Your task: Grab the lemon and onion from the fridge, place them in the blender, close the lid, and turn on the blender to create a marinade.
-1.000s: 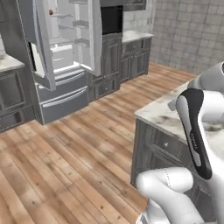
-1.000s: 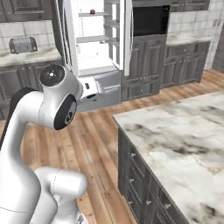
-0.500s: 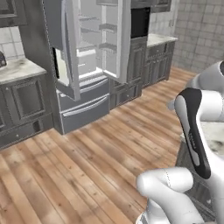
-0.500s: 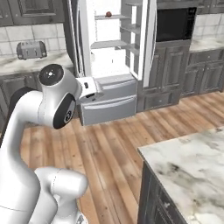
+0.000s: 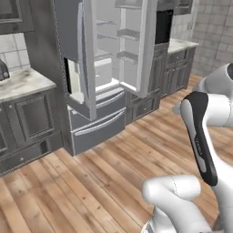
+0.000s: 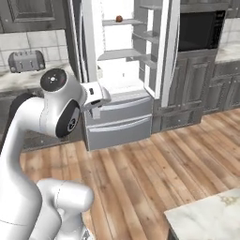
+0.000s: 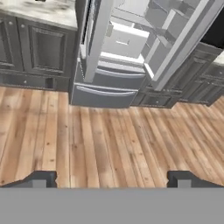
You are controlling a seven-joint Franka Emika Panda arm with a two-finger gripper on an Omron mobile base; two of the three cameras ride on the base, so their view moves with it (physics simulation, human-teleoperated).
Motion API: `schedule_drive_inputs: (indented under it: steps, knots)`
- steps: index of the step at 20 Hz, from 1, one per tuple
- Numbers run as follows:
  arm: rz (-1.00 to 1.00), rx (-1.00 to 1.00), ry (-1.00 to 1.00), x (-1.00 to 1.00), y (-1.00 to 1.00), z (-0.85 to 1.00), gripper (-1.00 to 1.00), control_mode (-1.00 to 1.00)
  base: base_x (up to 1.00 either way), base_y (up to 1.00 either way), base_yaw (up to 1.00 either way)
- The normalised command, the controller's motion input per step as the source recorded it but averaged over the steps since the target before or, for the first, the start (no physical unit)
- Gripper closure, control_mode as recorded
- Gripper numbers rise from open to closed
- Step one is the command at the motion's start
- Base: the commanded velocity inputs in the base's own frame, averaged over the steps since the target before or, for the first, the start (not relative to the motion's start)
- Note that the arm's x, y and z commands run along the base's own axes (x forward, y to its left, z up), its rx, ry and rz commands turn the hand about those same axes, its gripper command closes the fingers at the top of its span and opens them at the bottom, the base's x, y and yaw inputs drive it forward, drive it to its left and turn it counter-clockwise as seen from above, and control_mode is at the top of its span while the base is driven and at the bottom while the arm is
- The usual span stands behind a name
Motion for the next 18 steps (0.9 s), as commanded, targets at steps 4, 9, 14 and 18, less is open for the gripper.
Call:
schedule_drive_inputs:
  steps: [4, 9, 14, 18]
  knots:
    - [0.0, 0.0, 0.0, 0.0, 0.0, 0.0, -1.0, 1.0, 1.0, 0.0, -0.04]
    - [0.0, 0.0, 0.0, 0.0, 0.0, 0.0, -1.0, 1.0, 1.0, -0.01, -0.07]
    - [0.0, 0.0, 0.0, 0.0, 0.0, 0.0, -1.0, 1.0, 1.0, -0.09, -0.1]
    - [0.0, 0.0, 0.0, 0.0, 0.0, 0.0, -1.0, 1.0, 0.99, -0.3, -0.16]
